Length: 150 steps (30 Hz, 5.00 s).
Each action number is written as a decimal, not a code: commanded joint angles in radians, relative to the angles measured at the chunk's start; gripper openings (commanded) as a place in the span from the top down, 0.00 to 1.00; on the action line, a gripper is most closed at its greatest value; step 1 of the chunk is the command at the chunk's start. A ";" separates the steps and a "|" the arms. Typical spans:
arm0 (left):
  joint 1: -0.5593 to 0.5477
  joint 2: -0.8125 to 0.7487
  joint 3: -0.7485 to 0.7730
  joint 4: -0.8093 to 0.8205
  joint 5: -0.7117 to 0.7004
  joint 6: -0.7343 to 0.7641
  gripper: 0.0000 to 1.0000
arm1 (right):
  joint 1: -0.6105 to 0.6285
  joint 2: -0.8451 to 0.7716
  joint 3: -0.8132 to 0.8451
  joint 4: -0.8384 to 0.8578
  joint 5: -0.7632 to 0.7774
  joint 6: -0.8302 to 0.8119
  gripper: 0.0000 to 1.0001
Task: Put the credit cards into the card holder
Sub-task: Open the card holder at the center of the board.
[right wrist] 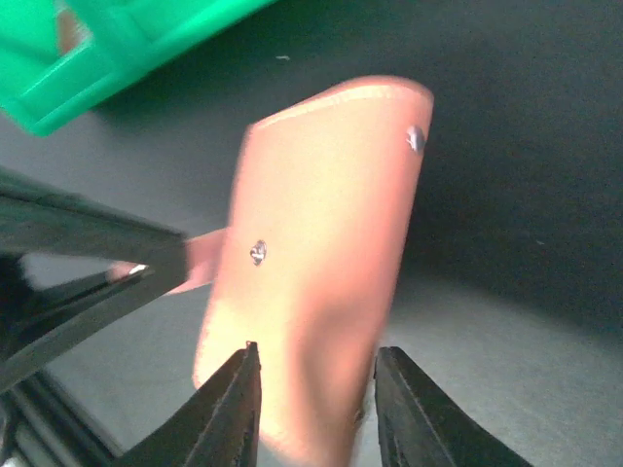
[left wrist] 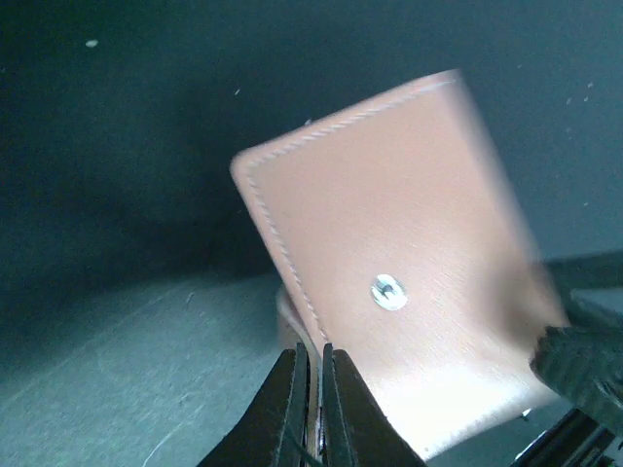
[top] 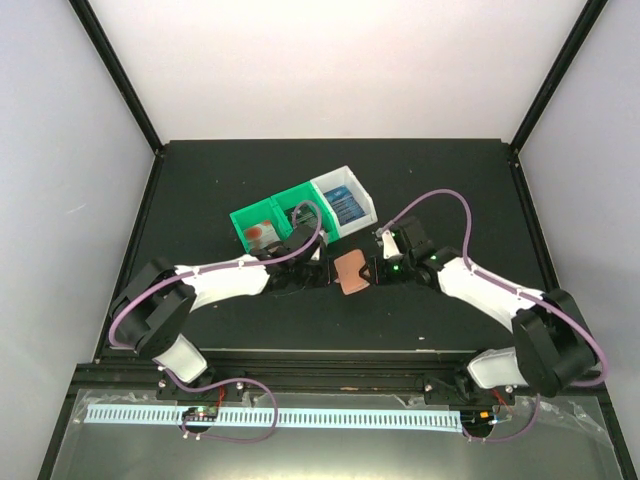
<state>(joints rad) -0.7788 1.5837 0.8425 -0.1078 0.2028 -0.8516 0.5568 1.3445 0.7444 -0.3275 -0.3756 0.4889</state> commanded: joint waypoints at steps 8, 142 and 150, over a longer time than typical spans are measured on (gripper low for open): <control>0.016 -0.057 0.099 -0.173 0.098 0.076 0.98 | 0.033 0.026 0.073 -0.083 0.139 -0.093 0.25; 0.050 -0.024 0.130 -0.311 0.025 0.190 0.76 | 0.199 0.382 0.280 -0.155 0.375 -0.147 0.59; 0.078 -0.078 0.089 -0.294 -0.013 0.166 0.53 | 0.252 0.477 0.320 -0.218 0.529 -0.129 0.44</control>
<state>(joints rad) -0.7155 1.5505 0.9512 -0.4187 0.2256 -0.6636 0.7822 1.7802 1.0477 -0.5056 0.0437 0.3485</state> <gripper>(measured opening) 0.444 0.546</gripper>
